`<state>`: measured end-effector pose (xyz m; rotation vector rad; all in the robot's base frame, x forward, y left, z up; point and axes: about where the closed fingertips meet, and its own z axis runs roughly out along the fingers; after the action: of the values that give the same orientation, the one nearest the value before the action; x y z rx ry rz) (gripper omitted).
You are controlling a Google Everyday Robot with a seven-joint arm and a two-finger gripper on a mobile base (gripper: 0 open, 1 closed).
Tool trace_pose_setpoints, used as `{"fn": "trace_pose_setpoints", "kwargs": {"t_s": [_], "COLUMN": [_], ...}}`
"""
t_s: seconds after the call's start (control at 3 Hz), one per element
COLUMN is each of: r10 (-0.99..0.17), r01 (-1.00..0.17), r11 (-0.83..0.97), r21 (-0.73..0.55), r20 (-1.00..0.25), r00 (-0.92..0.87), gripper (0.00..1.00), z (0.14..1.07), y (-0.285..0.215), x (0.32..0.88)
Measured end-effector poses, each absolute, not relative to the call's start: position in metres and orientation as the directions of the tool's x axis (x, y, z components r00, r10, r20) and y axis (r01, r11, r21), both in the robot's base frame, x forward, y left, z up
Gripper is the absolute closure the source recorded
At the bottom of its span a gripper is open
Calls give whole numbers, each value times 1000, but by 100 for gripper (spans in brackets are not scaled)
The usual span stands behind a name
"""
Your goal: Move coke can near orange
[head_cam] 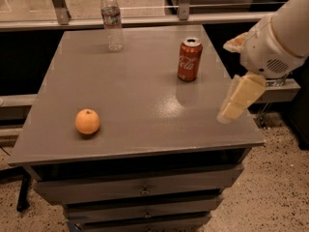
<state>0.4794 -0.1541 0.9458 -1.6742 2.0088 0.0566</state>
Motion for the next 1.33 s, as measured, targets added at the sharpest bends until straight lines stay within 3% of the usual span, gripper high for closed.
{"fn": "trace_pose_setpoints", "kwargs": {"t_s": [0.67, 1.33], "r10": [-855, -825], "r01": [-868, -861], "r11": [265, 295], "r21": [-419, -415], "r20": [-519, -566], "r00": [-11, -10], "gripper": [0, 0], "z": [930, 932], "y": [-114, -113], "x": [565, 565]}}
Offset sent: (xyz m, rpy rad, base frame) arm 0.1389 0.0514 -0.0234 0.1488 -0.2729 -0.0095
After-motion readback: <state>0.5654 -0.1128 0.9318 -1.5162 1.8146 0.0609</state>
